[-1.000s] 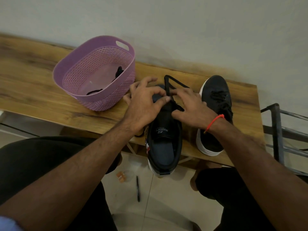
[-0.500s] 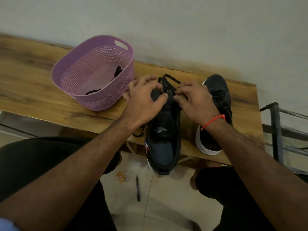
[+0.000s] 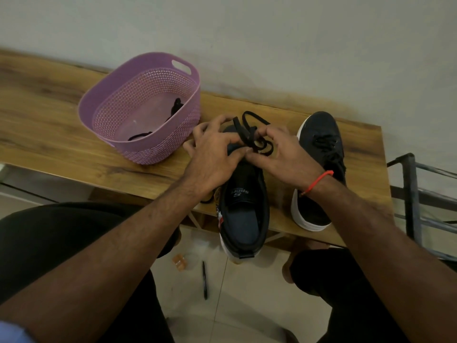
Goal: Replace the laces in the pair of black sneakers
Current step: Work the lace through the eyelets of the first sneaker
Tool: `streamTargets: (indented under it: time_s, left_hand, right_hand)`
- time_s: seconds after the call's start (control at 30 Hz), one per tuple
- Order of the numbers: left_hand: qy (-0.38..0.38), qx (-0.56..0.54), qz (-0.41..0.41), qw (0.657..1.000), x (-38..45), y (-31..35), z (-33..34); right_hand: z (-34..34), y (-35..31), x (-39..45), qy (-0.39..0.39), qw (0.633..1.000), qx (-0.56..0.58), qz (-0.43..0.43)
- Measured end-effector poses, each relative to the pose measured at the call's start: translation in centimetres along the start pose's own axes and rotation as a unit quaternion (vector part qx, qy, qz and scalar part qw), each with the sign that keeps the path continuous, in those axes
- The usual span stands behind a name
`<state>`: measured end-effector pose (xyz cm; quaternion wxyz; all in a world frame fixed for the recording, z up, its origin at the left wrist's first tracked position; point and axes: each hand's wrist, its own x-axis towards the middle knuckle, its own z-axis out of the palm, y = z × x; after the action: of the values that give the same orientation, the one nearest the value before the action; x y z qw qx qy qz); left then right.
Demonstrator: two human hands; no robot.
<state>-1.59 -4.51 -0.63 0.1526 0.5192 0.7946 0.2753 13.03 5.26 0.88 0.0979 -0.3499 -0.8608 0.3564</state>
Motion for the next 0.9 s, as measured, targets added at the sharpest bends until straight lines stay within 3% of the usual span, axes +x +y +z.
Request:
streamTargets:
  time_s: [0.07, 0.17, 0.27, 0.37, 0.53, 0.63, 0.77, 0.9]
  left_hand:
    - [-0.009, -0.015, -0.011, 1.000, 0.1, 0.0, 0.0]
    - [-0.007, -0.030, -0.013, 0.999, 0.1, 0.1, 0.0]
    - [0.074, -0.107, -0.009, 0.991, 0.3, 0.3, -0.5]
    - [0.143, -0.146, -0.006, 0.979, 0.4, 0.4, -0.5]
    - [0.130, -0.157, -0.059, 0.977, 0.4, 0.1, 0.0]
    - [0.165, -0.171, -0.047, 0.970, 0.4, 0.3, -0.2]
    - [0.217, -0.186, -0.023, 0.958, 0.4, 0.4, -0.4]
    - [0.128, -0.131, -0.039, 0.982, 0.6, 0.1, -0.7]
  right_hand:
    - [-0.1, 0.0, 0.0, -0.057, 0.997, -0.037, 0.026]
    - [-0.2, 0.2, 0.0, -0.078, 0.991, -0.091, 0.058]
    - [-0.3, 0.2, -0.1, -0.082, 0.989, -0.108, 0.062]
    - [-0.1, -0.1, -0.2, -0.064, 0.994, -0.085, 0.017]
    - [0.7, -0.1, -0.4, -0.006, 0.998, -0.014, -0.061]
    - [0.8, 0.3, -0.1, 0.045, 0.998, -0.025, -0.019]
    - [0.4, 0.6, 0.0, -0.002, 0.993, -0.102, 0.057]
    - [0.5, 0.6, -0.2, 0.049, 0.985, -0.161, 0.037]
